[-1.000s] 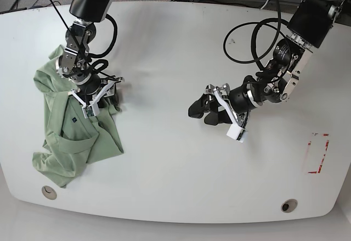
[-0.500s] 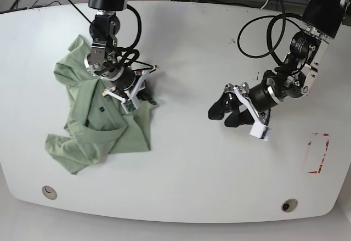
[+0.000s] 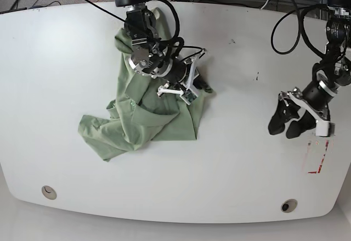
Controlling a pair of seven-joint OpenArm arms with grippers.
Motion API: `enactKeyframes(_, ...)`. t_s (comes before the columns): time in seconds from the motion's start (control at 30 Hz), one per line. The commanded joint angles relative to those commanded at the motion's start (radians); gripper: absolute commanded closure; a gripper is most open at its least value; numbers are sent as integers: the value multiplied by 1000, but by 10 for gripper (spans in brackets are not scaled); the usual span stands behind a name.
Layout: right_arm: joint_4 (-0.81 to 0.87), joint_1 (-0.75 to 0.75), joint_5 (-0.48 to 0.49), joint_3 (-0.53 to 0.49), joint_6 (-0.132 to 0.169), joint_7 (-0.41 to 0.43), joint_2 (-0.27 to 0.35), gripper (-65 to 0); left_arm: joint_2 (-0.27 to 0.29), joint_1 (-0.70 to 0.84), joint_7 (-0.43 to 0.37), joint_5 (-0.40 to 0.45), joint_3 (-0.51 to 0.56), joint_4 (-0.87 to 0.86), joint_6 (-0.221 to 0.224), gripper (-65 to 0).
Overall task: Layout the t-shirt on the table in an organized manner, then fold the t-shirt properly
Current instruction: 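Grasp the shirt collar area with the right gripper and lift it, then pull the held shirt with the right gripper across the table, spreading it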
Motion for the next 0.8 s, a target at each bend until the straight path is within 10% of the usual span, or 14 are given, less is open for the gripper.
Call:
enactKeyframes(0.2,5,2,107,-37,-103,-2,0,-55,0,44,0,0,-106,0,-57,-374)
enactKeyframes(0.33,28,-5,149,-38,-153,-3,0,-239,0,71,0,0,-150,0,-95,-374)
enactKeyframes(0.6,247,-63,175,-38,-166,-61,0,-606,0,75,2,2,-158,-2,-110,-374)
enactKeyframes(0.8,356,-78,201,-17,-166,-132,0,-650,2,75,2,2,-158,-2,-110,-374)
